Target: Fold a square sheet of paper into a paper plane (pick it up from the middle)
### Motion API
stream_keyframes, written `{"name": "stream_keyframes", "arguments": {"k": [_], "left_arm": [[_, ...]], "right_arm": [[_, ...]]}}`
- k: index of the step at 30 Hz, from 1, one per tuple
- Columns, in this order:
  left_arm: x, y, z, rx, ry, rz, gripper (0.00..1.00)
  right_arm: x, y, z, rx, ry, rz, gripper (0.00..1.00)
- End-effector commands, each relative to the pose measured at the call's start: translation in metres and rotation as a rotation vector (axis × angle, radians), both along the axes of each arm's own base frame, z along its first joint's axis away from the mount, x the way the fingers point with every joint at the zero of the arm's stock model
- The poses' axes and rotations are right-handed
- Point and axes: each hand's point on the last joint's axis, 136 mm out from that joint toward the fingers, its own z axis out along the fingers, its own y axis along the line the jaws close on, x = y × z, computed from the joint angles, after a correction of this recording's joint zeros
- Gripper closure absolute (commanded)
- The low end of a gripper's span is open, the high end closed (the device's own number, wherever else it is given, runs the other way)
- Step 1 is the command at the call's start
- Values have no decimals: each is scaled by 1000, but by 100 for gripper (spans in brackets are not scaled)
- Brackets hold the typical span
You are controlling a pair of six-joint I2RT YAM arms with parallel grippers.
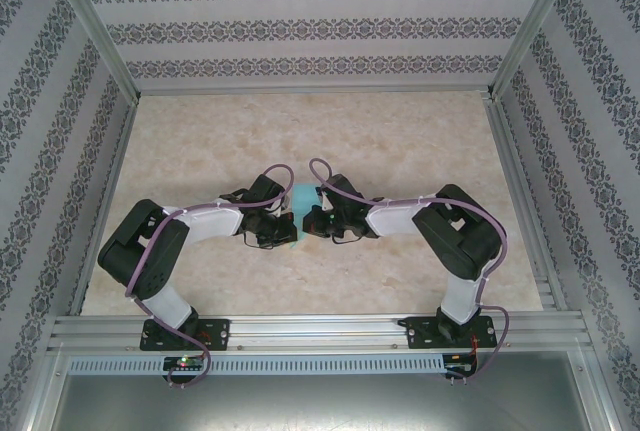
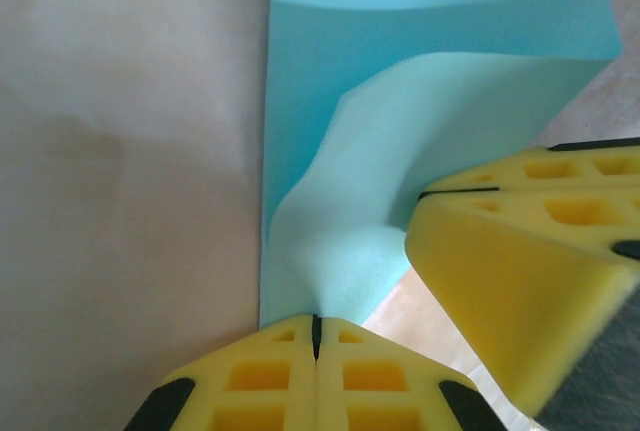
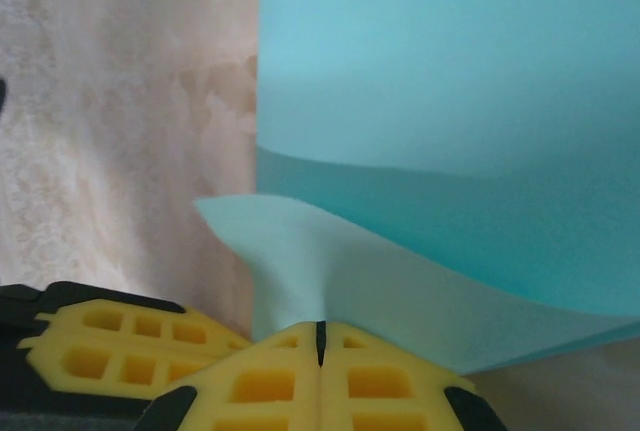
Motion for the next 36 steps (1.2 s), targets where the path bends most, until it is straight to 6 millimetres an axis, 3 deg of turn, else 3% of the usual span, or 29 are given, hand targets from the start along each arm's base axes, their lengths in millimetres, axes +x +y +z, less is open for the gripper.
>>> {"name": "stream_keyframes", "arguments": {"k": [1, 9, 13, 17, 20, 25, 28, 32, 36], "left_arm": [[-24, 25, -30, 153, 98, 1, 100], [-35, 35, -36, 203, 140, -19, 100], [-35, 34, -37, 200, 140, -23, 100], [-32, 32, -35, 192, 132, -27, 100], [-30, 31, -35, 192, 127, -26, 100], [-30, 31, -35, 194, 127, -25, 100], [-30, 32, -34, 197, 124, -23, 100], [-31, 33, -33, 199, 126, -21, 100], [-33, 34, -34, 201, 129, -28, 100]], "right_arm": [[1, -5, -10, -59, -9, 3, 98], [15, -25, -17, -99, -18, -20, 99], [31, -37, -6, -100, -46, -48, 99], [28, -26, 20, -60, -86, -28, 98], [18, -14, 28, -41, -92, -15, 98], [3, 8, 15, -34, -51, 28, 99], [3, 11, 4, -44, -30, 33, 100], [11, -1, -10, -75, -8, 13, 100], [27, -31, -22, -116, 7, -47, 100]]}}
